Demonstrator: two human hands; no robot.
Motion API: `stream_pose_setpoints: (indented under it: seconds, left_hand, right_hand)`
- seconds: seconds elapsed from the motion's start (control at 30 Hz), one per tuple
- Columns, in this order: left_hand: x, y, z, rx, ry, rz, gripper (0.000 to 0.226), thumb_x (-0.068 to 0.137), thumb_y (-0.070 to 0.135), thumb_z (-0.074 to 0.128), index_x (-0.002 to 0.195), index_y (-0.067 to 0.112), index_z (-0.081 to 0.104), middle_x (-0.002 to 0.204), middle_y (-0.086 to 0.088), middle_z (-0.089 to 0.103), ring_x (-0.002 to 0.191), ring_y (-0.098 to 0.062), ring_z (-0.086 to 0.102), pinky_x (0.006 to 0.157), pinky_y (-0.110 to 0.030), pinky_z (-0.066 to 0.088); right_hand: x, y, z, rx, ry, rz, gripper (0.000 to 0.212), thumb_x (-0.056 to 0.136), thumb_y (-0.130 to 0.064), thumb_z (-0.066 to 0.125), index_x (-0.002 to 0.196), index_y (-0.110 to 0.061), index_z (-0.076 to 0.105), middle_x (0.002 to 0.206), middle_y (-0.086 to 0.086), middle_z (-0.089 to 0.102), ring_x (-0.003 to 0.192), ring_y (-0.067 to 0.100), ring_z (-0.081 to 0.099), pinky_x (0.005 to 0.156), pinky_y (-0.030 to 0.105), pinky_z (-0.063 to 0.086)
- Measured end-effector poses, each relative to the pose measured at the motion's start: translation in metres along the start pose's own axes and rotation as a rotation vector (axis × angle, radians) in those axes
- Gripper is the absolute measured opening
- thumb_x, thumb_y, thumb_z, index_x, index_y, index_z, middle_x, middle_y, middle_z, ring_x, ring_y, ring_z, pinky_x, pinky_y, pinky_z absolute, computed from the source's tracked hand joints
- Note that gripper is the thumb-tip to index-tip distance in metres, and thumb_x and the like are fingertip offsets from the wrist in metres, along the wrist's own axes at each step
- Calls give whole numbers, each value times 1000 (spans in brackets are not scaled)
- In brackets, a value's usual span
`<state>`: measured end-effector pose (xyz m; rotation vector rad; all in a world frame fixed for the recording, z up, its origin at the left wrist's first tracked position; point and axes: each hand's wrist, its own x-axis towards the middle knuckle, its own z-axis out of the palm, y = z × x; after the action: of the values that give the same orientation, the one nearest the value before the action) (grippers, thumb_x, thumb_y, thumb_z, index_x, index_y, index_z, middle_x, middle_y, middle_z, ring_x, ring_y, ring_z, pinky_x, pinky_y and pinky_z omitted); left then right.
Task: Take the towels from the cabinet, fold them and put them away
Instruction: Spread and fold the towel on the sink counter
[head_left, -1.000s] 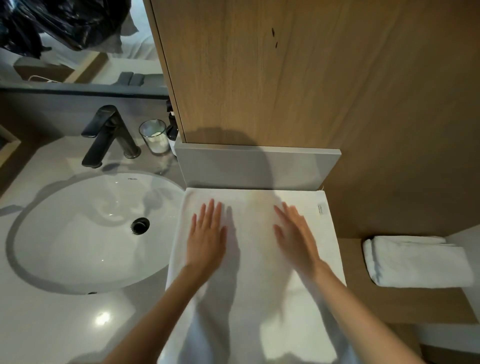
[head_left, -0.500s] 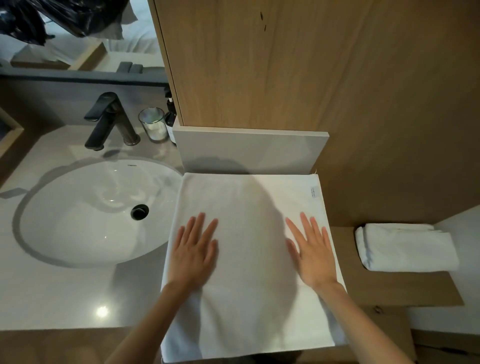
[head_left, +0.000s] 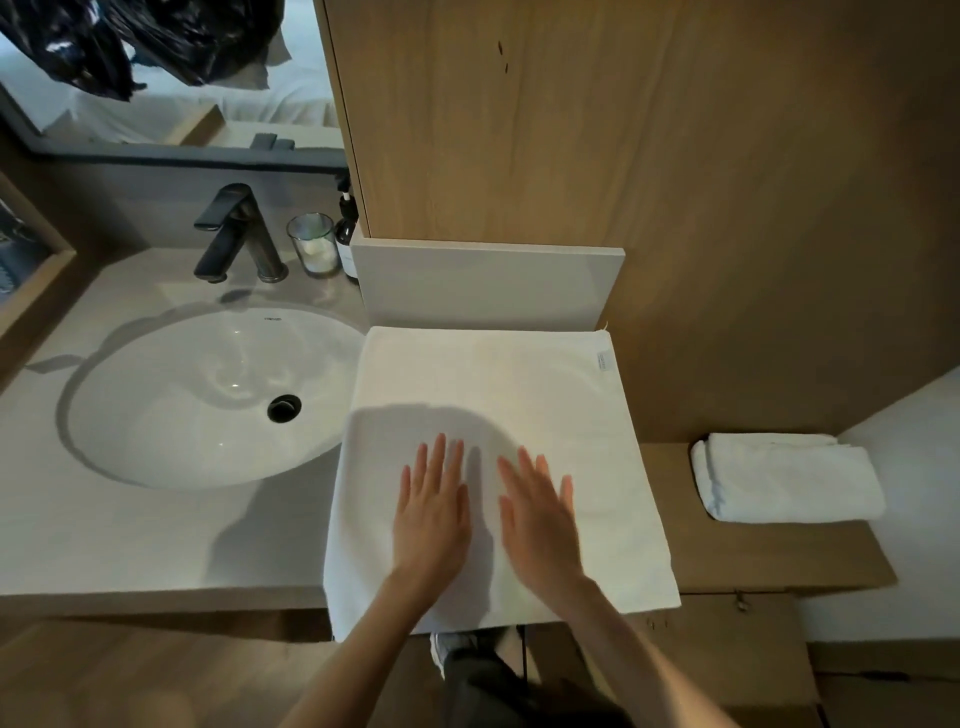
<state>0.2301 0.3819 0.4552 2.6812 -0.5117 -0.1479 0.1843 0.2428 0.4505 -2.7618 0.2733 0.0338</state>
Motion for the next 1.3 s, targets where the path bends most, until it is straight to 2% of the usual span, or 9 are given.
stream_pose_setpoints:
  seconds: [0.17,0.27,0.5,0.67,0.77,0.9,1.03,1.17,1.3]
  left_hand:
    - [-25,-25,12,89,1,-23,55,98,49,13,151,36,18,159,3,8,148,-19,3,119,-37,-5]
    - [-32,-50,-1,101,22,-27,57,95,55,6,150,42,12,160,5,2,148,-15,-6,120,-36,-5]
    - [-55,-82,-29,141,-29,9,81,89,66,-9,153,24,17,161,-8,11,148,-21,7,117,-36,6]
    - [-87,-82,-27,278,-47,226,80,90,71,28,152,20,24,157,-18,18,145,-32,19,115,-51,22]
    - [-98,-83,-14,396,-131,321,95,76,75,47,153,26,18,155,-25,18,142,-45,20,108,-62,30]
    - [-94,-83,-8,455,-76,316,91,75,43,73,150,23,25,150,-28,24,137,-50,27,107,-62,30]
    - [-91,-85,-8,479,-63,368,107,59,25,89,147,23,29,148,-26,25,134,-49,33,104,-61,37]
    - [-92,-91,-12,507,-46,368,108,60,10,87,149,23,27,147,-27,27,132,-49,37,103,-59,39]
    - [-102,-89,-21,492,-93,331,102,65,11,84,149,20,28,143,-29,41,126,-48,46,101,-56,42]
  right_hand:
    - [-28,27,11,-69,-3,-30,50,101,-48,21,151,-44,19,161,-9,6,150,18,1,121,43,-2]
    - [-39,63,-5,-194,-5,-60,52,101,-54,16,151,-47,7,162,-7,-1,150,18,-6,122,43,4]
    - [-53,88,-35,-225,-125,12,55,96,-59,1,149,-48,-10,160,-9,-18,147,17,-19,117,36,-15]
    - [-82,67,-39,-275,-230,-222,60,96,-62,17,149,-49,-7,161,-6,-12,147,30,-13,117,56,-4]
    - [-91,68,-23,-407,-223,-262,87,86,-67,47,151,-46,-8,162,2,-8,144,48,-5,111,70,12]
    - [-88,70,-15,-491,-176,-218,121,65,-30,87,154,-39,4,162,11,7,140,55,13,105,70,22]
    - [-83,78,-11,-592,-29,-212,133,50,21,75,154,-34,13,159,18,15,137,54,21,103,64,27]
    - [-81,85,-3,-642,-13,-212,135,51,20,78,154,-31,7,158,20,17,138,52,20,104,60,27]
    - [-85,83,-4,-620,-58,-186,128,74,11,67,147,-35,-27,158,18,-14,139,51,-9,111,61,11]
